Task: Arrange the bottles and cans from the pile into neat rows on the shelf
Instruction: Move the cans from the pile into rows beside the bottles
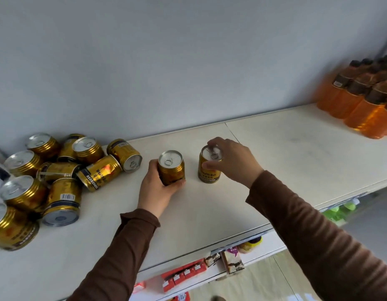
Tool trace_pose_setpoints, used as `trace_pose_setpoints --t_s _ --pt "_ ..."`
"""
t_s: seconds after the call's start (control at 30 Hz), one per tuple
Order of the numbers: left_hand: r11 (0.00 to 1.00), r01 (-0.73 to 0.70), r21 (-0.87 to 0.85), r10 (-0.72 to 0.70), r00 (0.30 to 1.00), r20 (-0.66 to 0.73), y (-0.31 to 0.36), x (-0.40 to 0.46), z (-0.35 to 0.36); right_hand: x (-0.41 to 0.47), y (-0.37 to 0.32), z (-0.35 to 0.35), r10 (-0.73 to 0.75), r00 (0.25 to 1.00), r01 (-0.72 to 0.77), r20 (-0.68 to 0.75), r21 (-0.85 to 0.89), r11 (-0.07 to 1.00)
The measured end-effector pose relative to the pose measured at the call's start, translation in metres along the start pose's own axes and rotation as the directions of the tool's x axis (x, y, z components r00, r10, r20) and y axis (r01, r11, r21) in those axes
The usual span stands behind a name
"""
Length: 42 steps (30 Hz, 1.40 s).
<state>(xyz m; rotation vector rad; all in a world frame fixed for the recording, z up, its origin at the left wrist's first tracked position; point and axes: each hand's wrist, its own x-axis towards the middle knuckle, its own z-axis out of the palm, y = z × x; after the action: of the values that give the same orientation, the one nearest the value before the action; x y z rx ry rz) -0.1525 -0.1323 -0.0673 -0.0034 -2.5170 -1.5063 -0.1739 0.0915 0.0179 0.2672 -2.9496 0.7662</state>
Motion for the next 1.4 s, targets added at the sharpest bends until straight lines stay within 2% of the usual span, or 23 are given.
trace_pose_setpoints --t_s 0.17,0.5,0.77,1.0,1.1,1.4 --pt "0.999 -0.022 -0.044 0.024 0.998 0.058 0.020 0.002 0.022 -0.016 0.032 -0.024 0.084 0.996 -0.078 -0.041 0.115 0.990" --pt "0.991 -0.120 -0.063 0.128 0.982 0.136 0.103 -0.012 0.138 -0.070 0.144 -0.111 0.118 0.985 -0.099 -0.128 0.147 0.984" --pt "0.989 -0.089 -0.120 0.103 0.988 0.116 0.185 -0.035 0.261 -0.093 0.261 -0.189 0.069 0.993 -0.057 -0.093 0.119 0.991" --pt "0.989 -0.067 -0.132 0.085 0.987 0.137 0.218 -0.019 0.328 -0.068 0.330 -0.227 0.056 0.998 -0.053 -0.034 0.098 0.994" --pt "0.990 -0.058 -0.129 0.077 0.986 0.148 0.224 0.007 0.352 -0.041 0.353 -0.235 0.062 0.998 -0.060 -0.028 0.056 0.997" --pt "0.984 -0.073 -0.163 0.101 0.980 0.170 0.231 0.104 0.410 0.062 0.387 -0.256 0.067 0.994 -0.085 -0.085 -0.231 0.969"
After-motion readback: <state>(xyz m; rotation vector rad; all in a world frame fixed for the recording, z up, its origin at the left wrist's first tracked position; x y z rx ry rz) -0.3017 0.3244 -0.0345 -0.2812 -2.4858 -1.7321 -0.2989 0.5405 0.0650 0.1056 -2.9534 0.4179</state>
